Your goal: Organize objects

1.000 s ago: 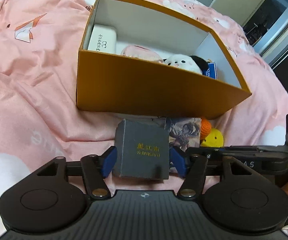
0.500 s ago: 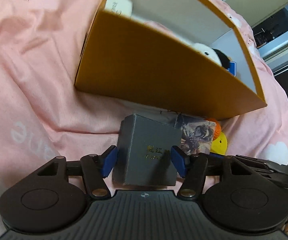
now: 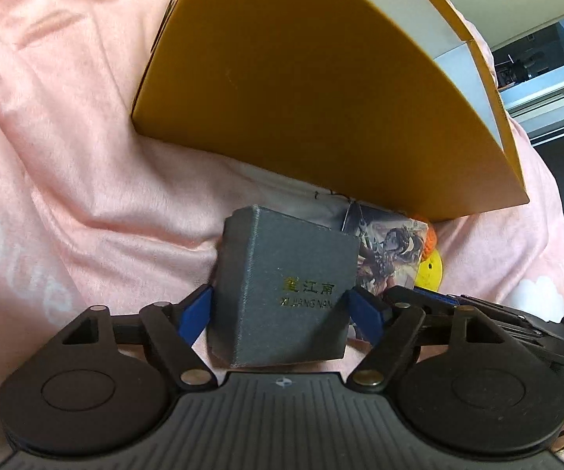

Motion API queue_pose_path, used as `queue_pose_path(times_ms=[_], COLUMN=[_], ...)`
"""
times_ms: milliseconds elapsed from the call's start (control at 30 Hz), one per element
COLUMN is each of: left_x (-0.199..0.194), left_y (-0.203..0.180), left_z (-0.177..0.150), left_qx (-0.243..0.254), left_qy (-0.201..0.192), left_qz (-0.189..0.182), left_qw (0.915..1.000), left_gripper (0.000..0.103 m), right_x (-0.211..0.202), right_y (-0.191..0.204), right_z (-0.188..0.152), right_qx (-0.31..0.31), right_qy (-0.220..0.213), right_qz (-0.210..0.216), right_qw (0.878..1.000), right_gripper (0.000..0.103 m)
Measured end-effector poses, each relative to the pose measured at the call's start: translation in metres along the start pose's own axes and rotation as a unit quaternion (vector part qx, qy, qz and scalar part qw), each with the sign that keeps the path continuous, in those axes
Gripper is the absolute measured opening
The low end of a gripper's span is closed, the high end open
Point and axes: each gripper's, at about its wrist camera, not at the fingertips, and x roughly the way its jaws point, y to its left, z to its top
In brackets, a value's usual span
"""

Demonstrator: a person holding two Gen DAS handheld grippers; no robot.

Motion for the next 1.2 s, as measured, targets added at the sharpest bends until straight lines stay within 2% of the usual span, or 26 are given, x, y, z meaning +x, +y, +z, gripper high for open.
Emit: queue_pose_path(times_ms=[100,200,633,700,967,1200], left_x=[-0.001,0.0,0.01,0.009,0.0,-0.023], left_y=[0.002,0.004,0.003,0.002,-0.018,-0.028], left_z=[-0.001,-0.002,-0.001,-0.002,-0.014,-0.022], left_qx=[-0.008,-0.011,-0.006,-0.003,0.033,0.053], left_qy=[0.002,-0.003,-0.005,-0.008,-0.035,-0.066], left_qz=[-0.007,-0.017,-0.008,-0.008,0.031,0.042], left_qw=[0.9999,0.9998,0.9999,0.9999,0.9984,0.9955], left_gripper=[0.093,0.1,0.1,0.096,0.094,0.094], right_x=[0.0,0.0,-0.002,-0.003,-0.005,-0.016], right_y=[-0.001,-0.001,-0.004,-0.005,-0.006,-0.002], right_z=[0.0,0.0,-0.001,-0.001,-0.002,0.0], right_qx=[0.001,0.0,0.004,0.005,0.005,-0.008], right_qy=[-0.001,0.0,0.004,0.004,0.001,-0.013], right_qz=[-0.001,-0.001,-0.005,-0.004,-0.004,-0.004], right_qw=[1.0,1.0,1.0,1.0,1.0,1.0], right_gripper=[0.028,0.029,0.03,0.03,0.03,0.028])
